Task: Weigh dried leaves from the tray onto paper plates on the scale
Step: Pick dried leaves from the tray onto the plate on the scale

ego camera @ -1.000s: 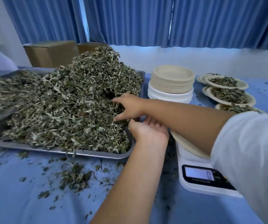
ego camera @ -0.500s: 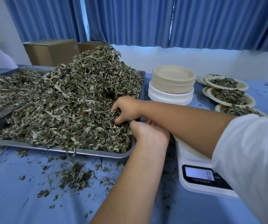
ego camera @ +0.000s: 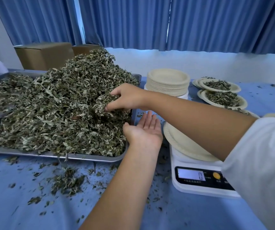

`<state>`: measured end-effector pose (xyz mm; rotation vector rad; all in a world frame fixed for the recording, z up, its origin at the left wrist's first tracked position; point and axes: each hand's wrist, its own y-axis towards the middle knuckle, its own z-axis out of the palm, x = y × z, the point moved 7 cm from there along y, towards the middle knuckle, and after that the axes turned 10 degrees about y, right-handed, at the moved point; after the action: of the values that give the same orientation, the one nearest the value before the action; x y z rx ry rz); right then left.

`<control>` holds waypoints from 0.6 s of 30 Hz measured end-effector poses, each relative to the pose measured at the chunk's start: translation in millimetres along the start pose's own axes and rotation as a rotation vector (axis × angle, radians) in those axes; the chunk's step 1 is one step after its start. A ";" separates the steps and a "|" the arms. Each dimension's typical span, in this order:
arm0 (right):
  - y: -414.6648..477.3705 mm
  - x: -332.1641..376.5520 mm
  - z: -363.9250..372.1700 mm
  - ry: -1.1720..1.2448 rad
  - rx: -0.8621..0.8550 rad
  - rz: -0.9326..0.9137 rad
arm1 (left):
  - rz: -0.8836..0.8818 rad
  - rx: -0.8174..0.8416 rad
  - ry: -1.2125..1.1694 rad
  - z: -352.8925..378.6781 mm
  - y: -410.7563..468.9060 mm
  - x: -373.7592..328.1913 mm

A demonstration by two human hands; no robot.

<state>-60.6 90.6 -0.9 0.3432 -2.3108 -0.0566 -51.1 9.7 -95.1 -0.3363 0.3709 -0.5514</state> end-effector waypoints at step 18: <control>-27.0 11.5 -29.9 0.153 -0.149 -0.020 | 0.069 0.041 -0.005 7.0 -5.0 -5.0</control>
<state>-40.5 63.5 24.0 0.2847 -2.1377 -0.2045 -54.3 9.9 -85.6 -0.2848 0.3648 -0.4900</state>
